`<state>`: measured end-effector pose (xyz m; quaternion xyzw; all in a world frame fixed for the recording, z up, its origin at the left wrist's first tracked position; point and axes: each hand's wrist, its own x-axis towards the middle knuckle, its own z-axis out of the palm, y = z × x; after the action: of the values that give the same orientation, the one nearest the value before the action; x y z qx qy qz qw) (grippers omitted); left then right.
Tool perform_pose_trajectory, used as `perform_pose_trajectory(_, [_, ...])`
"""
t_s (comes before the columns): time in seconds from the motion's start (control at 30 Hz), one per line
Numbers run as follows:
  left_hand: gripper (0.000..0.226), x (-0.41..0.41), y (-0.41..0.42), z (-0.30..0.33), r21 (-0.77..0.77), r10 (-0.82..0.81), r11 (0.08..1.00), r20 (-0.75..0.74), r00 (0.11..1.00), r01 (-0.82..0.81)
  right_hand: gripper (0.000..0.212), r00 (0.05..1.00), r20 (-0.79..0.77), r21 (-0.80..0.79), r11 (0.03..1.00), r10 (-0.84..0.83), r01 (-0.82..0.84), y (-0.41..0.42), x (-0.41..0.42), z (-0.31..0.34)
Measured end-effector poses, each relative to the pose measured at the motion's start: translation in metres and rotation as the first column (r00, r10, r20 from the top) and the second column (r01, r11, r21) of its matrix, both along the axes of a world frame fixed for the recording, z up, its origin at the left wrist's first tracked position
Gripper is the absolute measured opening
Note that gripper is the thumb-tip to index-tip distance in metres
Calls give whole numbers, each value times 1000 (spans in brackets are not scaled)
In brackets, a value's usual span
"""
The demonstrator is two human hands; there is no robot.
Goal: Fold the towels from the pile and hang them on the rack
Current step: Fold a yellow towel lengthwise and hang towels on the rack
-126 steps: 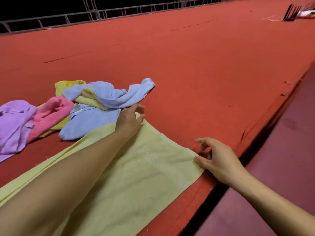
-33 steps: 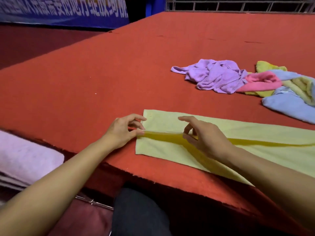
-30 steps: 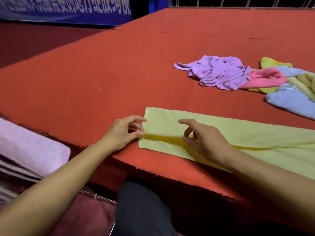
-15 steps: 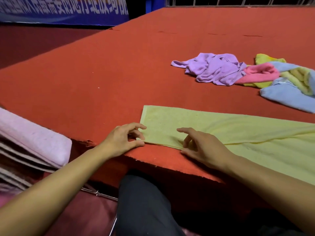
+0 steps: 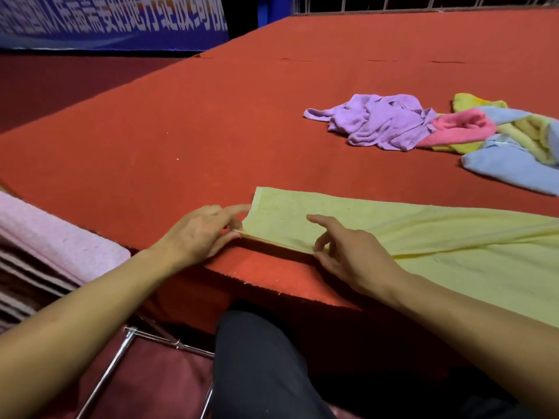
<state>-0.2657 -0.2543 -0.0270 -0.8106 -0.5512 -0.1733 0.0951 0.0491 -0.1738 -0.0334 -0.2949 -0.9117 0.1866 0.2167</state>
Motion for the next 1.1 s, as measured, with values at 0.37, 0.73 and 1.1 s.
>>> perform_pose_trajectory(0.37, [38, 28, 13, 13, -254, 320, 937, 361, 876, -238, 59, 999, -48, -125, 992, 13, -19, -1, 16, 6])
perform_pose_trajectory(0.73, [25, 267, 152, 25, -323, -33, 904, 603, 797, 282, 44, 858, -178, -265, 863, -482, 430, 38, 206, 13])
perform_pose_trajectory(1.1, [26, 466, 257, 21, -323, -202, 869, 461, 864, 376, 41, 488, -134, -109, 502, -863, 858, 117, 412, 11])
